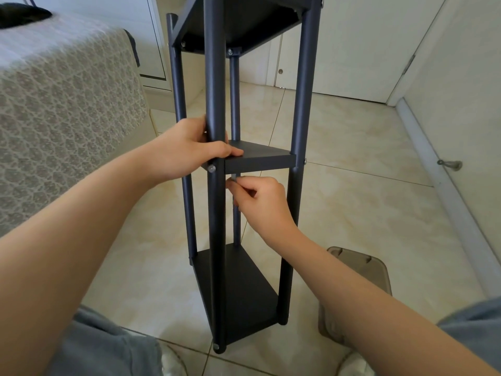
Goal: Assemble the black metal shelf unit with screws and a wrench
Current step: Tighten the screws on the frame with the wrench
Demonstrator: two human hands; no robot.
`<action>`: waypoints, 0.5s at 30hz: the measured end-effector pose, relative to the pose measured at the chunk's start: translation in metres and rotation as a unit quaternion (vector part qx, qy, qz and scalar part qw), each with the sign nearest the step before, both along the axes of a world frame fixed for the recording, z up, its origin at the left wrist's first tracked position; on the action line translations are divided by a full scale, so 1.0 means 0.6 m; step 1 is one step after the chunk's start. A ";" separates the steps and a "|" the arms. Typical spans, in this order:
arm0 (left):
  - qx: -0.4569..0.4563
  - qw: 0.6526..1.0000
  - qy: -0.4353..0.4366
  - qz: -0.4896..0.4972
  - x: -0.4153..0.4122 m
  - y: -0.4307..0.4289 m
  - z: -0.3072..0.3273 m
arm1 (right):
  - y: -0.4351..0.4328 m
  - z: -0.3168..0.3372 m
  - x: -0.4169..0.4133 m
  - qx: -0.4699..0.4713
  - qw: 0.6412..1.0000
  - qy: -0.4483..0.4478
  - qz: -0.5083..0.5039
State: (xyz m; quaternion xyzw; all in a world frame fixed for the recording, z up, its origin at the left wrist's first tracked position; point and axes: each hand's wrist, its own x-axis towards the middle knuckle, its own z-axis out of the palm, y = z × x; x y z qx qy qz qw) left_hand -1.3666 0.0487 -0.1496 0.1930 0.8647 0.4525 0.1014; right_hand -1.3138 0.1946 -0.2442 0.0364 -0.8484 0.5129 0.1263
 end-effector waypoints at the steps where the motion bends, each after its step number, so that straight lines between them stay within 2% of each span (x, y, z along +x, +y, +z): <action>1: 0.001 1.000 0.000 0.002 0.000 0.000 0.000 | -0.002 -0.001 -0.002 -0.001 1.000 -0.004 0.001; 5: 0.003 1.000 0.000 0.003 -0.001 -0.003 0.000 | -0.010 -0.012 -0.011 -0.025 1.000 0.002 0.005; 15: -0.012 1.000 0.007 -0.005 -0.008 -0.019 -0.005 | -0.043 -0.048 -0.044 -0.035 0.993 0.107 -0.020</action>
